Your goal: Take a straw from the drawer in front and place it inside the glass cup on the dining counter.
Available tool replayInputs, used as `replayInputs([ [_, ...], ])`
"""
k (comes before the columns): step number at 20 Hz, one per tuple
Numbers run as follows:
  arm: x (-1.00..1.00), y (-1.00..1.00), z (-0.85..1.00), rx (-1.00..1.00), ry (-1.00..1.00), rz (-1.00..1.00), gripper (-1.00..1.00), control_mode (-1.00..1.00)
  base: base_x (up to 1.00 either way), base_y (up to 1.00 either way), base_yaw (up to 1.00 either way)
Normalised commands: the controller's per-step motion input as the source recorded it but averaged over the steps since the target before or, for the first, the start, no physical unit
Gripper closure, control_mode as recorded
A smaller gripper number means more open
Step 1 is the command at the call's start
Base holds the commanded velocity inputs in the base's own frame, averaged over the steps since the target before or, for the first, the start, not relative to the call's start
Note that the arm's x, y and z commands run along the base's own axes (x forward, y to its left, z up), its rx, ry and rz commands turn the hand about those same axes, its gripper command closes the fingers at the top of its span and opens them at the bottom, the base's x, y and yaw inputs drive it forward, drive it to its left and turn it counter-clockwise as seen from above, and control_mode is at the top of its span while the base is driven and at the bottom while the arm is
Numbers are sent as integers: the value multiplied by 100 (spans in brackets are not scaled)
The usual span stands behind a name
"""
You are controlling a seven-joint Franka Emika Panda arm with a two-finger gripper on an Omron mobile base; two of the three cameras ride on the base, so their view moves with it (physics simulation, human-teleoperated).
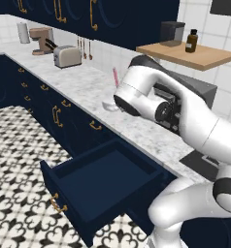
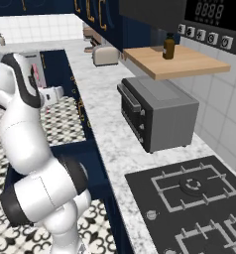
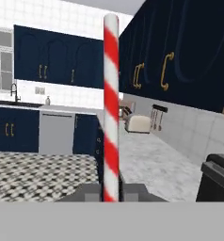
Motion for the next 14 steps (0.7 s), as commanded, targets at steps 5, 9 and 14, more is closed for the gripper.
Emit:
replayInputs([
  [5, -43, 0, 96, 1, 27, -10, 100, -100, 0, 0, 0],
  [9, -82, -3, 53, 0, 0, -9, 100, -100, 0, 0, 0],
  [14, -41, -1, 25, 0, -2, -5, 100, 100, -38, 0, -3],
])
